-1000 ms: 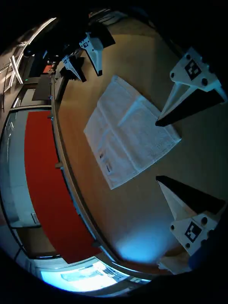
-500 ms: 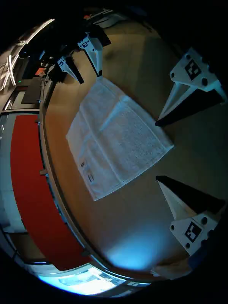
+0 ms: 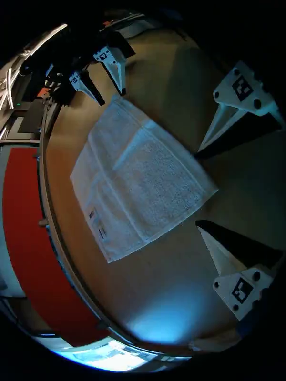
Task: Fold towel
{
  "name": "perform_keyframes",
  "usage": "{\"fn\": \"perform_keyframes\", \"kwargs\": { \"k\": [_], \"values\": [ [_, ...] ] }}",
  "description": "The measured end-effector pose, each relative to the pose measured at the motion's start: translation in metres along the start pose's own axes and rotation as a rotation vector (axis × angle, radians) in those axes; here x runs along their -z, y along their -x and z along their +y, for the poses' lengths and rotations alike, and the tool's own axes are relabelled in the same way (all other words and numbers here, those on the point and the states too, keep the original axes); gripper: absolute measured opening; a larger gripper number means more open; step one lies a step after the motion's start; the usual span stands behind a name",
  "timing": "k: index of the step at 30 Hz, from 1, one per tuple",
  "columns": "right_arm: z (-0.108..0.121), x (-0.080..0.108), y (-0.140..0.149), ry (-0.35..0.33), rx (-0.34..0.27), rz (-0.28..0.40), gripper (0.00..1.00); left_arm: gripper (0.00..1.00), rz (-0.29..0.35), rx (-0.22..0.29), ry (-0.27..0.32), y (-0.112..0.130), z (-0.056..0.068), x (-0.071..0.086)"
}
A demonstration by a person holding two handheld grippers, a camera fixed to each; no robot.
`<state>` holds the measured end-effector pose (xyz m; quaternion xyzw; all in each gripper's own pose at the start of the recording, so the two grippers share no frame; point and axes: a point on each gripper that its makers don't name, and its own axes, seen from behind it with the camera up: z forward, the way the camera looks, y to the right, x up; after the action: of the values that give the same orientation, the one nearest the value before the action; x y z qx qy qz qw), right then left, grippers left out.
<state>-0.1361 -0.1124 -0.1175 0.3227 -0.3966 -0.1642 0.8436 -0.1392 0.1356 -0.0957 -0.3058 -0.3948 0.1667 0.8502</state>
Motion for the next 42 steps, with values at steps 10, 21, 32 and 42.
{"fn": "perform_keyframes", "kwargs": {
  "k": [10, 21, 32, 42],
  "values": [
    [-0.004, -0.003, 0.003, -0.026, 0.004, -0.017, 0.68, 0.76, -0.012, 0.022, 0.023, 0.001, 0.007, -0.002],
    [-0.006, -0.002, 0.004, -0.036, -0.002, -0.017, 0.46, 0.70, -0.012, 0.030, 0.026, 0.002, 0.008, -0.002],
    [-0.008, -0.002, 0.003, -0.030, -0.022, -0.018, 0.18, 0.23, -0.023, 0.044, 0.015, 0.000, 0.008, -0.002],
    [-0.013, 0.004, -0.006, -0.025, -0.036, 0.015, 0.17, 0.12, -0.044, 0.068, 0.011, -0.001, 0.007, 0.000]
  ]
}}
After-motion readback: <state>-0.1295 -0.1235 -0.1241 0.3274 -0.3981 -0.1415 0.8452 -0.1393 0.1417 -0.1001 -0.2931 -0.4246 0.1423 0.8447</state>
